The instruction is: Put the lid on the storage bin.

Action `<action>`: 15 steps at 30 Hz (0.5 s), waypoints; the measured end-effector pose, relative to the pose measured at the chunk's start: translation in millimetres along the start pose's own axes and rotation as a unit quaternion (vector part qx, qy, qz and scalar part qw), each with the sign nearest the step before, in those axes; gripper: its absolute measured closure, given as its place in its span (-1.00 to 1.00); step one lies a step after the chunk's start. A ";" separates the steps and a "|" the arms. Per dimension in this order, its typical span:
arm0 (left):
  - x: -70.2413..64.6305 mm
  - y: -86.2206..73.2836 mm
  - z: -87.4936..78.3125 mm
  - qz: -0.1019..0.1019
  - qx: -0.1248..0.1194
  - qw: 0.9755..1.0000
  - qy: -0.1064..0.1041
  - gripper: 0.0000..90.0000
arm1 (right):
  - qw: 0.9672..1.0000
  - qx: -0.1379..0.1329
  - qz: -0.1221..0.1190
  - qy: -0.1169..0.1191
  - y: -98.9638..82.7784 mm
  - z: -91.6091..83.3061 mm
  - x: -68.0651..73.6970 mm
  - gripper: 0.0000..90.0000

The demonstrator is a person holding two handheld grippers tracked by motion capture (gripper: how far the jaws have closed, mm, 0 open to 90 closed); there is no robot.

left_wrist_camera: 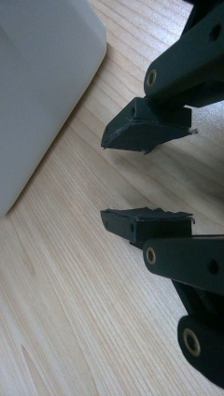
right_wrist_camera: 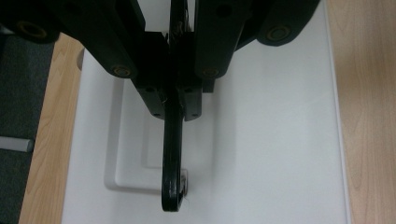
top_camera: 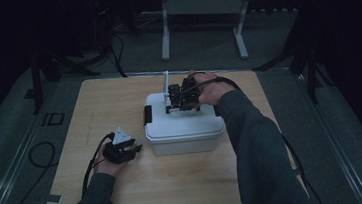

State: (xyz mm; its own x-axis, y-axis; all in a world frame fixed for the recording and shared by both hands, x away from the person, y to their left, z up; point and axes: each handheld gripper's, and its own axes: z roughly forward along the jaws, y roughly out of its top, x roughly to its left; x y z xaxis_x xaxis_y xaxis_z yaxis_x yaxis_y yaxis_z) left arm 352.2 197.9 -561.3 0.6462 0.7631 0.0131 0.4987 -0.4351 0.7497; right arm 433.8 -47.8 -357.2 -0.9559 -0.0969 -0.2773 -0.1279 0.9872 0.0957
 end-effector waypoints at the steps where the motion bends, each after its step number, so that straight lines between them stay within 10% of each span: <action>1: 0.0 0.0 0.0 0.000 0.000 1.000 0.000 0.31 | 1.000 -0.001 0.000 0.000 -0.2 0.1 0.0 0.88; 15: -0.6 0.2 0.1 0.002 0.001 1.000 0.001 0.30 | 1.000 -0.004 0.008 0.000 -1.7 1.3 1.3 0.87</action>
State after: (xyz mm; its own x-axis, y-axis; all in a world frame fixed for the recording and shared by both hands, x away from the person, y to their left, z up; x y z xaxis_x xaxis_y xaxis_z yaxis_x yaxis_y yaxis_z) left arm 352.0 197.2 -561.2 0.6466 0.7627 0.0178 0.4968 -0.4386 0.7488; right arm 433.0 -49.4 -359.0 -0.9577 -0.0819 -0.2760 -0.1155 0.9875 0.1075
